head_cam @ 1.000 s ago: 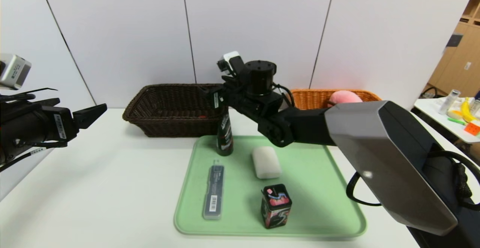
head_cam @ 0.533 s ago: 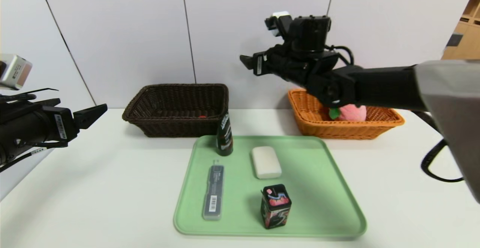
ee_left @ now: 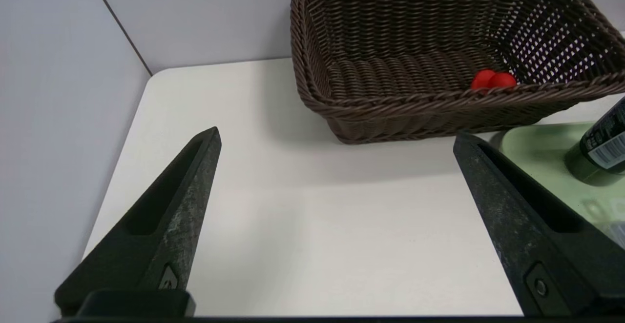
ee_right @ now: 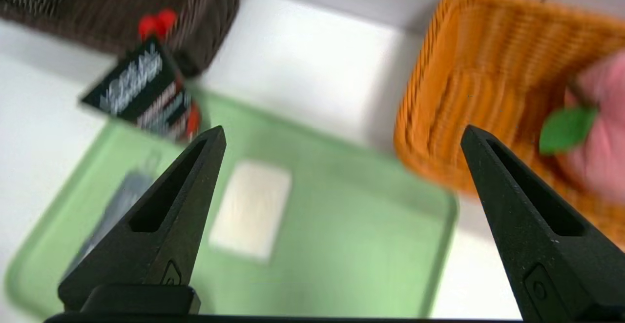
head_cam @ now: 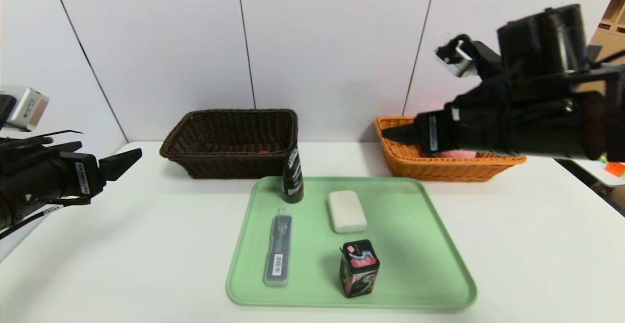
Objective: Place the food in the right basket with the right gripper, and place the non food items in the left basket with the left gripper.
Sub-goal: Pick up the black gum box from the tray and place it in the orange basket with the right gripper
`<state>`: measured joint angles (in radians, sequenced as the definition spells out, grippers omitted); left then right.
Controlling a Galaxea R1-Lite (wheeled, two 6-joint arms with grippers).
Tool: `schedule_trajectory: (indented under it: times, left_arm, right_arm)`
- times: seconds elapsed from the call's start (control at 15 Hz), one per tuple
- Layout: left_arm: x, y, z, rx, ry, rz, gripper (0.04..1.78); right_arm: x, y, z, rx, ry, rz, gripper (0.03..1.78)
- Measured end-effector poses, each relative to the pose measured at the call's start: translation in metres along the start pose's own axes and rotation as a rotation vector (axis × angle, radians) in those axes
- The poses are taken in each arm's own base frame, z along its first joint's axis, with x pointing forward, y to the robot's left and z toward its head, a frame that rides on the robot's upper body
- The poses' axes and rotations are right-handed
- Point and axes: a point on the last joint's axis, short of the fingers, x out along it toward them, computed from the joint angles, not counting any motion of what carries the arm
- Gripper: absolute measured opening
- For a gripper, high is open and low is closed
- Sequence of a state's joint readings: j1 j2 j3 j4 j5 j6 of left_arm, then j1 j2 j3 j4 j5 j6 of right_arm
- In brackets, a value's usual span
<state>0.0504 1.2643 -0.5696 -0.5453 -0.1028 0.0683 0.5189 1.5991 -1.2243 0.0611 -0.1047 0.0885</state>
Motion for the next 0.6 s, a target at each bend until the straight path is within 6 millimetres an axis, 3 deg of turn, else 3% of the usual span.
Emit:
schedule_trajectory:
  times: [0.33,0.6]
  left_arm:
    - [0.002,0.0,-0.007,-0.002,0.016,-0.001,1.69]
    - [0.003,0.0,-0.01,0.001,0.003,-0.001,1.69]
  right_arm:
    - [-0.068,-0.008,-0.077,-0.046,-0.144,0.23,1.69]
    - [-0.098,-0.01,-0.129,-0.182,-0.249,0.473,1.69]
